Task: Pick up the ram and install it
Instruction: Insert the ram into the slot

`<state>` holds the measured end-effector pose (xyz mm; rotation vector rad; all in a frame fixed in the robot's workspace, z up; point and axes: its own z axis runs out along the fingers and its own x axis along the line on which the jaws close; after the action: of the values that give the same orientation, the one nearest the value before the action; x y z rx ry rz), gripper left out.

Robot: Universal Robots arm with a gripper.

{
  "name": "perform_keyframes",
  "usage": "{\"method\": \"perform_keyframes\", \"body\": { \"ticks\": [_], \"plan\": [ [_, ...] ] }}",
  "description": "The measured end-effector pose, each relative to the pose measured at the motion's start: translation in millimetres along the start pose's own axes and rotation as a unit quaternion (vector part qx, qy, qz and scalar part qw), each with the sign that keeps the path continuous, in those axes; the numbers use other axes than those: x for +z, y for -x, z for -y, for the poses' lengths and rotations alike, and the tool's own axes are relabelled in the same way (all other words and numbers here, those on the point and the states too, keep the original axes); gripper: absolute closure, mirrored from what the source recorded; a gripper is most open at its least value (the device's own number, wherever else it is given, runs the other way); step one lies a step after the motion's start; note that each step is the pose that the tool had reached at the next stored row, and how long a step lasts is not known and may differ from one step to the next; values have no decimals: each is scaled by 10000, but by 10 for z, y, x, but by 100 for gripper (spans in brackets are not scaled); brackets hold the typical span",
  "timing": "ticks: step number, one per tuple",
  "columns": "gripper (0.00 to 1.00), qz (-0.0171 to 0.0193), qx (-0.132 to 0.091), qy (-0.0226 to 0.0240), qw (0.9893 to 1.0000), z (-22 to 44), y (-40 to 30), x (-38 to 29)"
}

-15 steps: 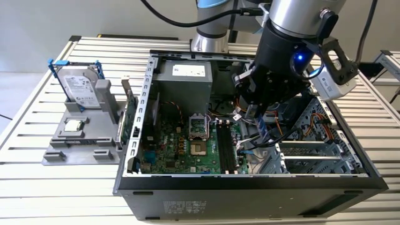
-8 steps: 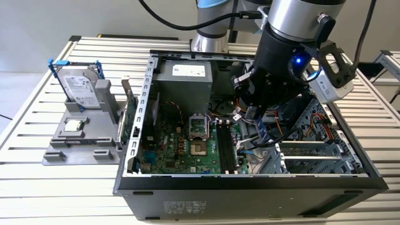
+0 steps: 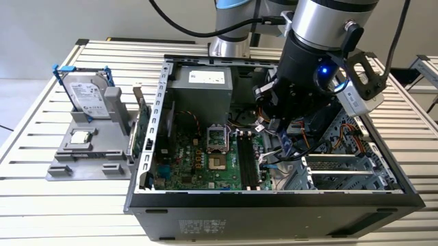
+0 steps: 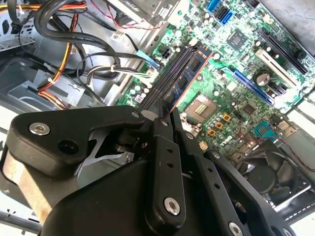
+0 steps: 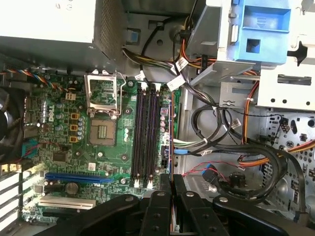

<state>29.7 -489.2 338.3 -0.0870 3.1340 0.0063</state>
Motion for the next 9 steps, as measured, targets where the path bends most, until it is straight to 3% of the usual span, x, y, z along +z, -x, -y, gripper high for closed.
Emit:
{"method": "perform_keyframes", "body": {
  "ticks": [9],
  "plan": [
    [100, -1, 0, 0, 10000, 0, -1, 71]
  ]
}}
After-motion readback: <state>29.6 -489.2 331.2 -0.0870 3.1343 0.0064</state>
